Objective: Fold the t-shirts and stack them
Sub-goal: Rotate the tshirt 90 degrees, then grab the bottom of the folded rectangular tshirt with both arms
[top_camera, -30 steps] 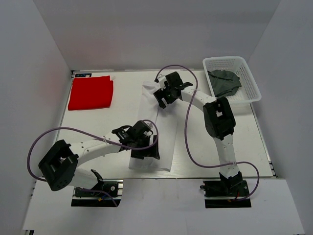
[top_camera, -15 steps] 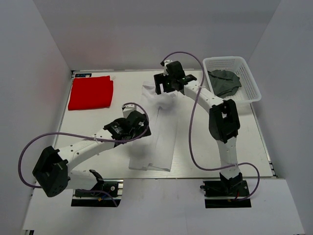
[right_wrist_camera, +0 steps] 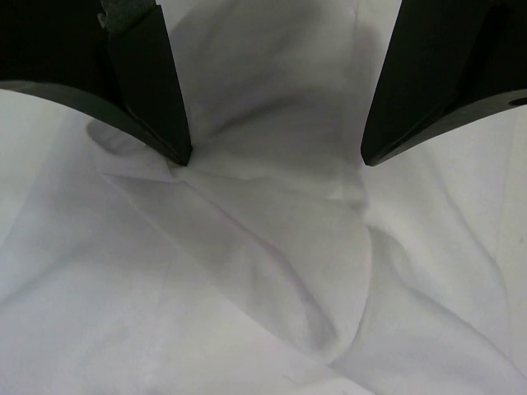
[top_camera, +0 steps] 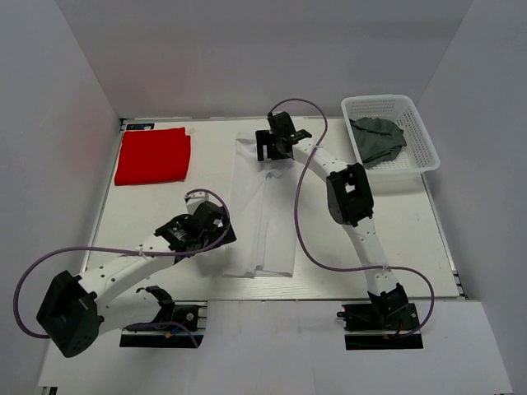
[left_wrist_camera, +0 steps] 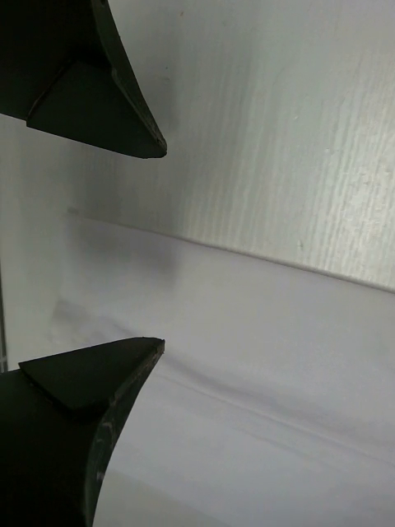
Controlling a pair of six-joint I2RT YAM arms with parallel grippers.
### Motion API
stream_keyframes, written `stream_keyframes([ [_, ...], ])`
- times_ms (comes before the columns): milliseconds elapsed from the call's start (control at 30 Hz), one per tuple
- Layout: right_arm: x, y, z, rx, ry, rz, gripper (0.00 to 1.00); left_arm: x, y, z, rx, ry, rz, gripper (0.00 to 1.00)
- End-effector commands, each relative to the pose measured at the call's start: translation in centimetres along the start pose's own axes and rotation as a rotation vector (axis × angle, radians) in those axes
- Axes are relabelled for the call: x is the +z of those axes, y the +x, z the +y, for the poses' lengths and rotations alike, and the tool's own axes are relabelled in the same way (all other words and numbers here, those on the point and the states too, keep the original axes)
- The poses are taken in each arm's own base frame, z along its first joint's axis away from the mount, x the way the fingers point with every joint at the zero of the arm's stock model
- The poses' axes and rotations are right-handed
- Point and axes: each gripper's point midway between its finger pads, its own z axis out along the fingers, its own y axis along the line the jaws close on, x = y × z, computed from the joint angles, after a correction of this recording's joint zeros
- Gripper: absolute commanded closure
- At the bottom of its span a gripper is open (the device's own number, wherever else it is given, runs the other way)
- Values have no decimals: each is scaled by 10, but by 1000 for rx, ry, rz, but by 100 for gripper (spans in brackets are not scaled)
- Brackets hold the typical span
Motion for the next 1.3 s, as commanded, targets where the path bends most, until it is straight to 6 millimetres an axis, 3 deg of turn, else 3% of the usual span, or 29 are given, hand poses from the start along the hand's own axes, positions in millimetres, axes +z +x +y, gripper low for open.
stream_keyframes([
  [0,35,20,-18,-49,33,56,10,-6,22,5,6,42,83,0],
  [33,47,25,-20,-60,31,56,10,-9,23,4,5,51,90,0],
  [167,32,-16,0,-82,-87,-53,10,-7,44,10,15,60,163,0],
  [200,31,-12,-4,-85,-83,-47,10,-5,48,12,17,61,174,0],
  [233,10,-35,12,-125,-142,-108,10,-4,56,14,18,67,197,0],
  [267,7,-34,19,-149,-176,-114,10,-3,58,13,16,78,202,0],
  [433,-47,-68,41,-293,-220,-201,10,4,68,5,45,130,236,4],
  [467,-72,-85,46,-297,-223,-245,10,3,70,4,52,134,239,4],
  [500,-80,-90,46,-284,-219,-259,10,6,69,5,54,124,233,6],
  [533,-76,-71,46,-299,-221,-223,10,7,72,5,64,120,243,6],
  [600,-117,-95,52,-278,-231,-314,10,10,73,4,62,126,238,9],
  [633,-103,-64,48,-276,-226,-256,10,13,77,5,85,132,246,10],
  [667,-125,-73,54,-253,-237,-298,10,13,78,4,85,138,253,14],
  [733,-147,-54,46,-222,-214,-283,10,17,83,9,115,117,271,19],
  [767,-144,-28,40,-168,-207,-231,10,16,80,6,122,125,265,27],
  [800,-183,-43,44,-149,-215,-306,10,17,83,7,124,123,279,31],
  [867,-176,12,33,-69,-208,-212,10,18,88,7,135,135,295,45],
  [900,-210,5,38,-53,-237,-268,10,17,94,7,135,149,316,49],
  [933,-214,17,37,-17,-241,-249,10,17,97,8,149,154,333,53],
  [967,-202,66,25,-4,-217,-155,10,18,98,5,158,179,335,56],
  [1000,-217,72,28,28,-238,-166,10,18,102,5,159,180,354,61],
  [1133,-228,152,22,45,-288,-26,10,17,103,5,181,182,366,74],
  [1200,-232,195,16,54,-275,105,10,15,105,3,180,193,379,76],
  [1267,-243,216,25,63,-326,168,10,12,105,2,178,207,383,78],
])
